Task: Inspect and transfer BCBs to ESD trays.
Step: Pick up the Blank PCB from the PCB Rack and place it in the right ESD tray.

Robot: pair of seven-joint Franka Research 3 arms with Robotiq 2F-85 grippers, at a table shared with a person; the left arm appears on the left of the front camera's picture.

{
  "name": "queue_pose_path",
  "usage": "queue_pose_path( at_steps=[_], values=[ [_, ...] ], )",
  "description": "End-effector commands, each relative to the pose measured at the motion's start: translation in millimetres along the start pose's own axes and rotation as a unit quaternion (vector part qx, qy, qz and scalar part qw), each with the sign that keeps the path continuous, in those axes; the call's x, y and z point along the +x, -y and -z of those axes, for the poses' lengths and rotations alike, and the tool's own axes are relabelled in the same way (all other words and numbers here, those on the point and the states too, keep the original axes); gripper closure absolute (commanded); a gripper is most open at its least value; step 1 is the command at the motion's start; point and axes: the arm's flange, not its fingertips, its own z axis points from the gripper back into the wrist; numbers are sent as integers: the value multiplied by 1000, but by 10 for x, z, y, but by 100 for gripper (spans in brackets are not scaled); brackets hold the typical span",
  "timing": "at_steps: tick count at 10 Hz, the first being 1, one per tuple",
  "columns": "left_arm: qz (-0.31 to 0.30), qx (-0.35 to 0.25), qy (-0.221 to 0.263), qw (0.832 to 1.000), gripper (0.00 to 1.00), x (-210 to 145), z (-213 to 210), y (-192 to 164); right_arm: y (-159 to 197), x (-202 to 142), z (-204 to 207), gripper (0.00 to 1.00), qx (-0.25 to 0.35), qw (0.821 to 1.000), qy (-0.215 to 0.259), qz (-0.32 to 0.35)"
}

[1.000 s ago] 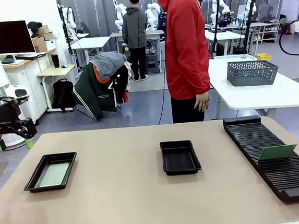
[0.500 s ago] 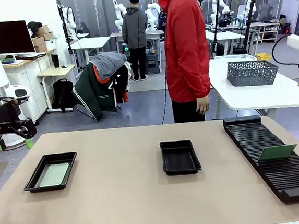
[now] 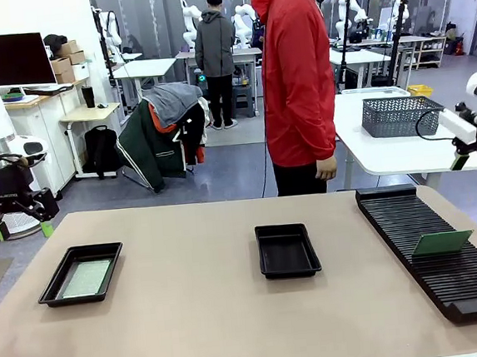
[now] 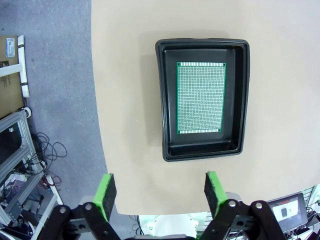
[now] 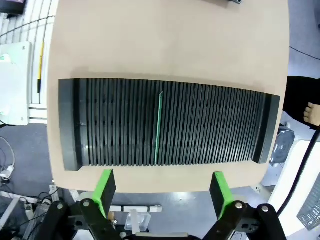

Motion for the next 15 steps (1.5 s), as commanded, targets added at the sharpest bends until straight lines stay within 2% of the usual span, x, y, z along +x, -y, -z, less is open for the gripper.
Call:
queue_pose_path(
  at_steps=[1, 9, 15],
  values=[
    [0, -1, 2, 1000, 6, -9, 4, 10, -24, -108, 320, 0, -17, 1000, 8, -18],
    [0, -1, 2, 1000, 6, -9, 4, 10, 41, -238, 1347, 0, -22, 1000, 2, -18],
    [0, -1, 2, 1000, 6, -9, 4, 10, -11, -229, 1596, 0, -10, 1000, 1, -6]
  ],
)
